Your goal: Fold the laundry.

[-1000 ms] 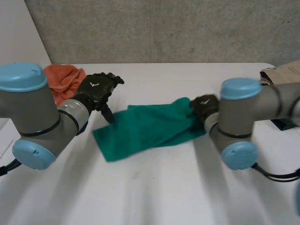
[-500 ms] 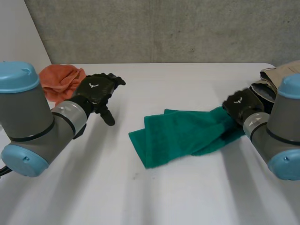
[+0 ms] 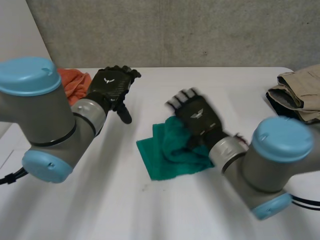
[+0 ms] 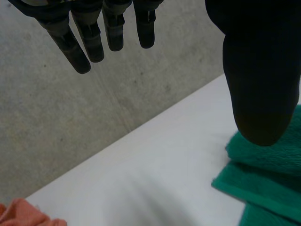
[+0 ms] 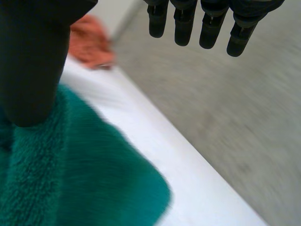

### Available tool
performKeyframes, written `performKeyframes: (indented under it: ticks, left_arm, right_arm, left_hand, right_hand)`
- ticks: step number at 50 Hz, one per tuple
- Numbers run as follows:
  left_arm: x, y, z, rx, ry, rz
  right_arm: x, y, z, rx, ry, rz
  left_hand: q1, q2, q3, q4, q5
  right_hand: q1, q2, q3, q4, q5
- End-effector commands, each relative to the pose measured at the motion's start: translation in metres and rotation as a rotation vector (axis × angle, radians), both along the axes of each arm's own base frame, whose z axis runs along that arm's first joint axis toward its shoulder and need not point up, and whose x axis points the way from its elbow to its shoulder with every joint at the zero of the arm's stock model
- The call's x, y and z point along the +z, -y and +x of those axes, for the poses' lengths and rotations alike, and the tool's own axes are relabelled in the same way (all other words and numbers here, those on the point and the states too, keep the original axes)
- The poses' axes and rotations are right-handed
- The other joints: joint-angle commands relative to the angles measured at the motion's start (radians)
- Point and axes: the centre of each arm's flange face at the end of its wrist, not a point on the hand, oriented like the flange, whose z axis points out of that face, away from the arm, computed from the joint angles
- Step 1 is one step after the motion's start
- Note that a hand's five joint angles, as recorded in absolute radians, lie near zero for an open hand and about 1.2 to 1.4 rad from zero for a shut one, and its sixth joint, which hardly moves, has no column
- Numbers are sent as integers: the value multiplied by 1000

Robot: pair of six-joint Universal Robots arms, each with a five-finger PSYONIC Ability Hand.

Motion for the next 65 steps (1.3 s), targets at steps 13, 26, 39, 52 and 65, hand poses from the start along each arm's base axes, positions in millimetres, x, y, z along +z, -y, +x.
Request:
performKeyframes:
  ticks: [13, 26, 39, 52, 65]
  left_arm:
    - [-49, -31, -135, -363, 18, 48]
    - [-111, -1, -124, -203, 298, 64]
    - [-100, -6, -81, -79, 555, 57]
    - [-99, -8, -59, 14, 608, 96]
    - [-35, -20, -73, -57, 325, 7]
  right_arm:
    - [21, 69, -101, -520, 197, 608]
    - [5, 47, -64, -376, 117, 634]
    - [-20, 35, -11, -212, -21, 561]
    - [-29, 45, -10, -239, -182, 480]
    - [27, 39, 9, -177, -41, 376]
  left_hand:
    - [-53, -37, -43, -37, -50]
    - [-53, -37, -43, -37, -50]
    - [-53, -37, -43, -37, -50]
    - [-53, -37, -43, -37, -50]
    - [-53, -37, -43, -37, -50]
  right_hand:
    - [-51, -33, -33, -36, -44]
    - [-51, -33, -33, -36, -44]
    - [-51, -33, -33, -36, -44]
    - [-51, -33, -33, -36, -44]
    - [-51, -33, -33, -36, -44]
